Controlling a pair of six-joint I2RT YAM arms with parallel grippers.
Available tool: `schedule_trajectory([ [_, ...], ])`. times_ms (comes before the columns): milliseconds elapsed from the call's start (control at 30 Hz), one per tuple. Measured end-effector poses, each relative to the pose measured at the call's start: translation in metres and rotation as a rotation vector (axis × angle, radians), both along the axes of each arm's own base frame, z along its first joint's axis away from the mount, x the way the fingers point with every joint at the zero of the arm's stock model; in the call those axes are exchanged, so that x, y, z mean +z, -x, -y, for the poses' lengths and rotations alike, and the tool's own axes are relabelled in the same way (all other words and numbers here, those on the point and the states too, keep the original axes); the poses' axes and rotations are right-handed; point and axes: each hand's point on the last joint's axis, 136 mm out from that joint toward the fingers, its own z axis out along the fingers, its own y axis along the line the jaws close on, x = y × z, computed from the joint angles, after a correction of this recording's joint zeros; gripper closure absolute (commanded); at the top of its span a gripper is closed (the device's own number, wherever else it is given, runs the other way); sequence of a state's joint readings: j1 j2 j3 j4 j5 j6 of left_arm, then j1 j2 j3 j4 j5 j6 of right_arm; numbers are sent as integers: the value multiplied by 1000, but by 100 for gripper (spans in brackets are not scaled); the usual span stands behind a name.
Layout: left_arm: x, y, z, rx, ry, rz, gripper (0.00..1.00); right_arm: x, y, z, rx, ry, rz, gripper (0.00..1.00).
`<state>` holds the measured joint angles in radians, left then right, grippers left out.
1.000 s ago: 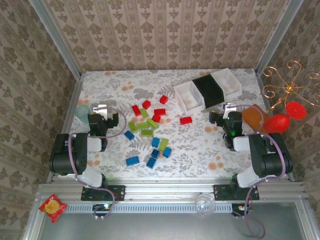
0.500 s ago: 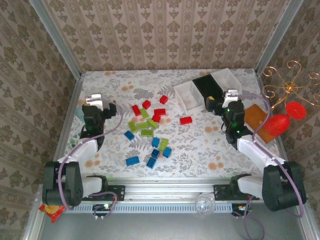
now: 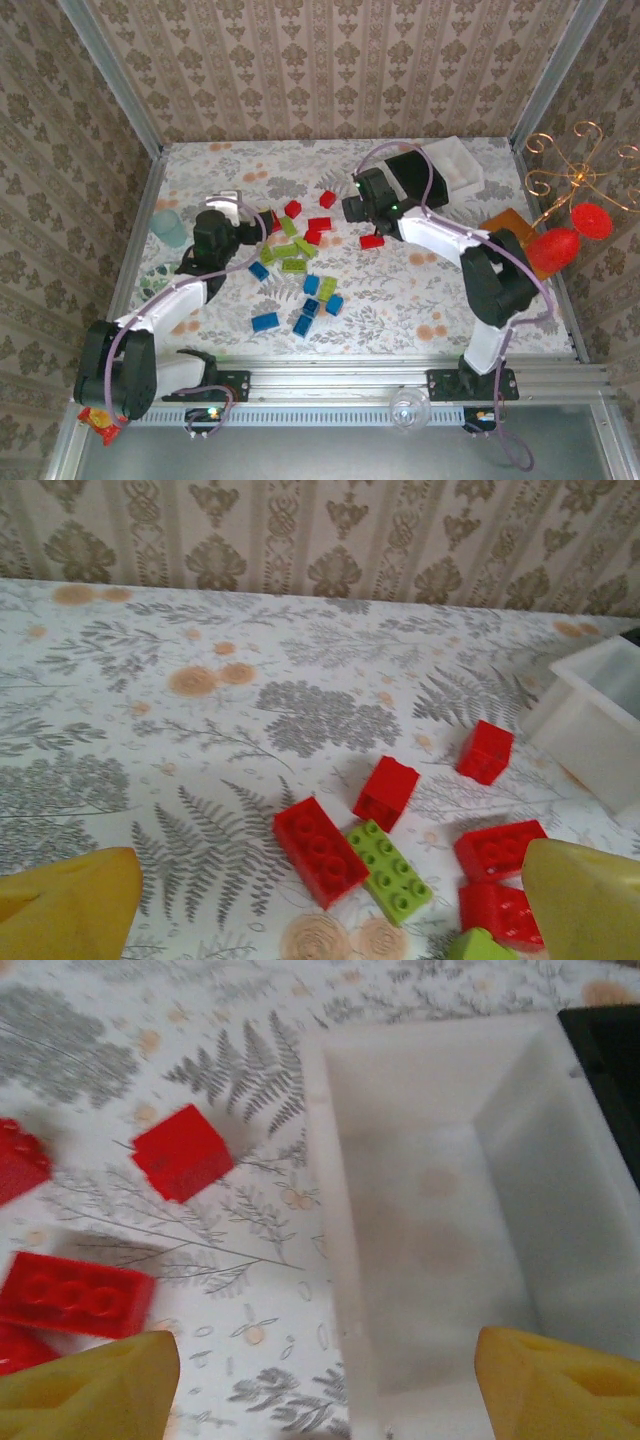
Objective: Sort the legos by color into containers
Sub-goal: Move the container to the top-center of the table.
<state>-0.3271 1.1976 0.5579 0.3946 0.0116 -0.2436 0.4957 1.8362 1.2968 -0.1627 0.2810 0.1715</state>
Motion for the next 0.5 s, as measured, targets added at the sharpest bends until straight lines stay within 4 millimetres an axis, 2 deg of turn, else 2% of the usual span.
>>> schedule_trajectory([
  [100,-2,4,9,-26,-2,-7,1,-17,-13,4,-27,18,-57,45],
  [267,-2,5,9,-19,-8,-9,1,-38,-24,8,-58,35,-129,66],
  [367,0,5,8,-11,-9,-2,1,-43,-29,1,-58,46,-154,71],
  [433,1,5,6,-4,-10,1,1,-43,-35,-6,-62,48,-157,79],
  [500,1,5,5,3,-13,1,0,-42,-40,-14,-65,32,-157,81],
])
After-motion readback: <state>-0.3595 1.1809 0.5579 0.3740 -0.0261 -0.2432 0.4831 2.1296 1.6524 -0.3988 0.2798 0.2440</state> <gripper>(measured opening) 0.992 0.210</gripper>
